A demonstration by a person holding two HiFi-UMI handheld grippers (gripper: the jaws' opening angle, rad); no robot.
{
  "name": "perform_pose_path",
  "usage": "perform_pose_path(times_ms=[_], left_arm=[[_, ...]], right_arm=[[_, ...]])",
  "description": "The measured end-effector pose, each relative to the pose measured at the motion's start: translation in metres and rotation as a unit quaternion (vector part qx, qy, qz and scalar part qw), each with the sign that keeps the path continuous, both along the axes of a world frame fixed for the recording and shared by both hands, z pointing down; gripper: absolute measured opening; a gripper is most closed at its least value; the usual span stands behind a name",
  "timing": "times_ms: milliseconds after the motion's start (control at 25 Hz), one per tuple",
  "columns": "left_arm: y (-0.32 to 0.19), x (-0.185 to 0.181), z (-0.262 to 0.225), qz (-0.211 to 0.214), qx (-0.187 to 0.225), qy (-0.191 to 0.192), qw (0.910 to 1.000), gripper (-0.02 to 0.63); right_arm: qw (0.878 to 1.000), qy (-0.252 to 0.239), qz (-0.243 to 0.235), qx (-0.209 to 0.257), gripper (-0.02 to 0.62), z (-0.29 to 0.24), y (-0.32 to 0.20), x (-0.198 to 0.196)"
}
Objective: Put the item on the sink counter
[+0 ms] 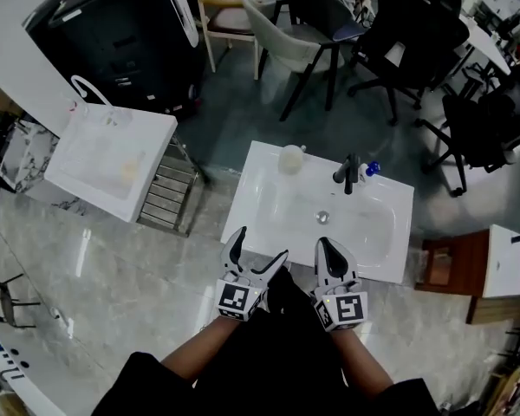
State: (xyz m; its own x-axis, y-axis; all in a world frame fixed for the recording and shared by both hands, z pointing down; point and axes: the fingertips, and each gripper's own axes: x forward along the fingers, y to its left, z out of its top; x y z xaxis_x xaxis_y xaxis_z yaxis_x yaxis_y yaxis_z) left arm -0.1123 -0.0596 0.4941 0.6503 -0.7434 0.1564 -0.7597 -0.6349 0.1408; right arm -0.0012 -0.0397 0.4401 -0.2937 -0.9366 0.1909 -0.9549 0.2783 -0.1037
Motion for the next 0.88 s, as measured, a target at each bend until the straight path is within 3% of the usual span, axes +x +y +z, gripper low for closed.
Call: perform_pose_path(times_ms=[240, 280, 360, 400, 520, 680, 880], left_arm=[[0.063, -0.012, -0.017, 0.058, -0.019, -0.003, 0.9981, 0.459], [0.072, -0.013, -0.017, 0.066, -0.017, -0.005, 0.9976, 0.418], [0.090, -0.017, -0.018, 0.073, -0.011, -0.005, 0.9973, 0.217], [0.099, -0.019, -0.021, 0.073, -0.009, -0.002, 0.9973, 0.148], [0.120, -0.026, -0.036, 0.066, -0.004, 0.031, 0.9974, 0.025], [0.135, -0.020, -0.055, 0.071, -0.006, 0.077, 0.9945, 0.015], [0.147, 0.013, -0.072, 0.063, 0.004, 0.026, 0.9977, 0.015]], right_arm=[[1.000, 0.005, -0.003, 0.004, 0.032, -0.005, 0.056, -0.021], [1.000, 0.006, -0.003, 0.006, 0.032, -0.005, 0.065, -0.023], [1.000, 0.014, -0.005, 0.009, 0.032, -0.006, 0.086, -0.027], [1.000, 0.020, -0.005, 0.009, 0.033, -0.008, 0.096, -0.028], [1.000, 0.024, 0.000, 0.009, 0.032, -0.017, 0.116, -0.029], [0.999, 0.023, 0.019, 0.013, 0.033, -0.023, 0.124, -0.020], [0.999, 0.016, 0.038, 0.035, 0.033, -0.041, 0.144, 0.005]])
